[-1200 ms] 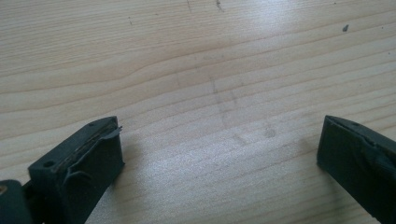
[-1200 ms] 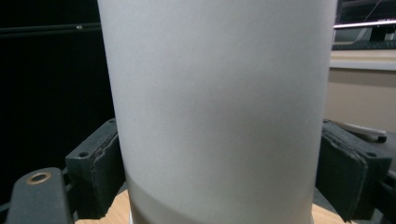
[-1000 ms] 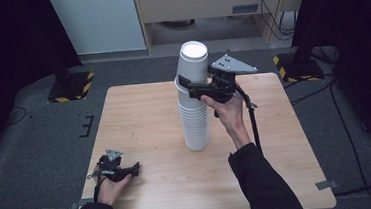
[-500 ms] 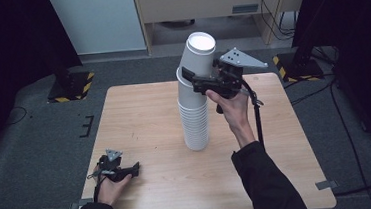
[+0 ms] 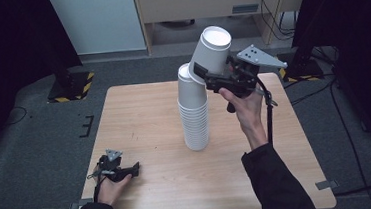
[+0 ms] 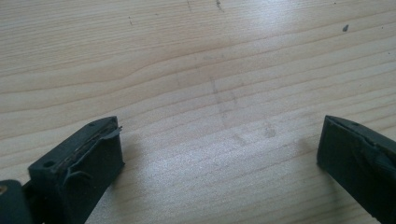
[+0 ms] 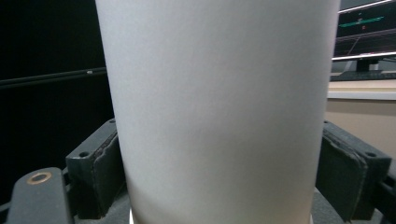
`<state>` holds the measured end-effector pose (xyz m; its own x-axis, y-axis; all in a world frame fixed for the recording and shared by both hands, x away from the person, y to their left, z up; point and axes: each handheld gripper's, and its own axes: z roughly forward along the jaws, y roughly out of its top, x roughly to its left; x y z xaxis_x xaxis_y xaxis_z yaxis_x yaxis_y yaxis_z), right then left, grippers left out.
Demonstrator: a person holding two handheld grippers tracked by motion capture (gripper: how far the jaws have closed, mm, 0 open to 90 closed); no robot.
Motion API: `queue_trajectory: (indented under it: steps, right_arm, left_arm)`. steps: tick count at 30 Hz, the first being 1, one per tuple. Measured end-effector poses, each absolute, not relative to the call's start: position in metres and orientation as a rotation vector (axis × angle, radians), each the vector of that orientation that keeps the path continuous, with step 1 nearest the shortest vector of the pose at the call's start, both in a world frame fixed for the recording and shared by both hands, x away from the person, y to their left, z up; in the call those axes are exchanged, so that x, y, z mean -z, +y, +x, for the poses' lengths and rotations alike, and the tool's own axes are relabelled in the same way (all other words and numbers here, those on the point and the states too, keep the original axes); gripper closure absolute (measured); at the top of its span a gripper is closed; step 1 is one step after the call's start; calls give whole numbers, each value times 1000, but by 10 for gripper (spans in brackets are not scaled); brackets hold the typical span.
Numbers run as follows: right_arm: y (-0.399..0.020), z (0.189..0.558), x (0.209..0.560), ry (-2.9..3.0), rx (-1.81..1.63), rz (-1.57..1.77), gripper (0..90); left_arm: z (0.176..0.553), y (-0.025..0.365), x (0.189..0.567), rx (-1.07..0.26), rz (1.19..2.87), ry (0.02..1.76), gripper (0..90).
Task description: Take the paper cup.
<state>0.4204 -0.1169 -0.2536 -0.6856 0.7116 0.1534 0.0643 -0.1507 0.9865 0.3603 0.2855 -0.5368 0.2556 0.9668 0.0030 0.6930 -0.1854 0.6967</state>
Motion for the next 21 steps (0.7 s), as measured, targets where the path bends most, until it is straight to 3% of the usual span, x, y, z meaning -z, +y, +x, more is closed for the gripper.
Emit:
queue_trajectory:
  steps: [10,21]
  right_arm:
    - [-144,407,259,1652,-1850,913,141]
    - [-184,392,290,1626,-1819,1010,140]
  left_arm:
    - [360,285,537,-613,1951,1502,0]
    - [360,285,537,-612,1951,1502,0]
